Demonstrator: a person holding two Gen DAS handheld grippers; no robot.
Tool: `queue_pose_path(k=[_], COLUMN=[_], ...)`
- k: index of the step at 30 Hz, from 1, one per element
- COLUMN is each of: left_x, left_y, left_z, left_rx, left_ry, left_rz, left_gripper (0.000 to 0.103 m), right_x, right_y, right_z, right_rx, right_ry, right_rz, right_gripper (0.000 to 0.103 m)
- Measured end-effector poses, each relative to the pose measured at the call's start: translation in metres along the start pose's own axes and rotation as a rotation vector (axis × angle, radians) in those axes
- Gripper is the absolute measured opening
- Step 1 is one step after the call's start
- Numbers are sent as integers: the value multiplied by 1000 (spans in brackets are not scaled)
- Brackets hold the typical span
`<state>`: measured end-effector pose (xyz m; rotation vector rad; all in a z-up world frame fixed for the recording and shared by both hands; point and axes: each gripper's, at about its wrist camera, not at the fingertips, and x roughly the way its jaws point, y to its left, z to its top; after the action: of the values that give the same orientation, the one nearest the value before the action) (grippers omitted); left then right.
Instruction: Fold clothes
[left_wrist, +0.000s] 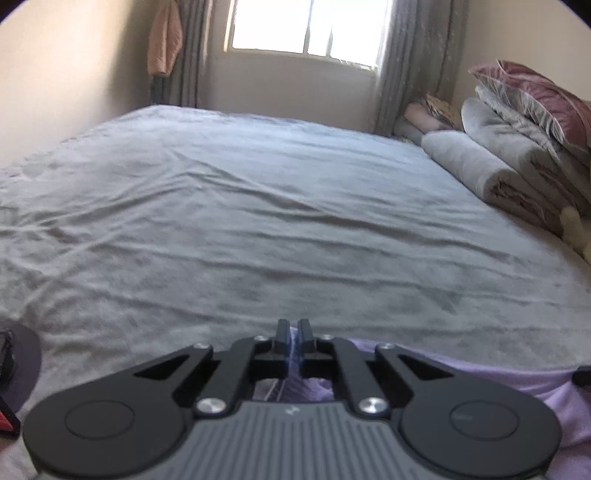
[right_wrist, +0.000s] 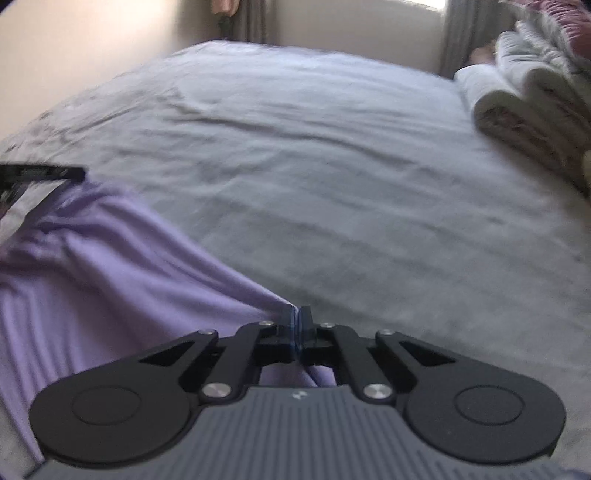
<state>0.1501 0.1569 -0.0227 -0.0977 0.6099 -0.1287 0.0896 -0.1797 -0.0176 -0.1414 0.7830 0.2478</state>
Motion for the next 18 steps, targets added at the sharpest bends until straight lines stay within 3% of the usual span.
queue_pose_path(k=[6,10,18], left_x=[6,5,6], left_y=[19,27,30], left_z=[0,0,11], left_rx=[-79,-128,-129], left_ry=[7,-44,-137], left_rz=[-16,-5,116], left_gripper=[3,3,2], right_x=[14,23,54], right_y=[-5,-4,5], right_z=[28,44,72], right_rx=[-6,-9,-32], right_ry=[-48,-77,-116], right_rz=[-96,-118,-152], right_gripper=[1,1,1])
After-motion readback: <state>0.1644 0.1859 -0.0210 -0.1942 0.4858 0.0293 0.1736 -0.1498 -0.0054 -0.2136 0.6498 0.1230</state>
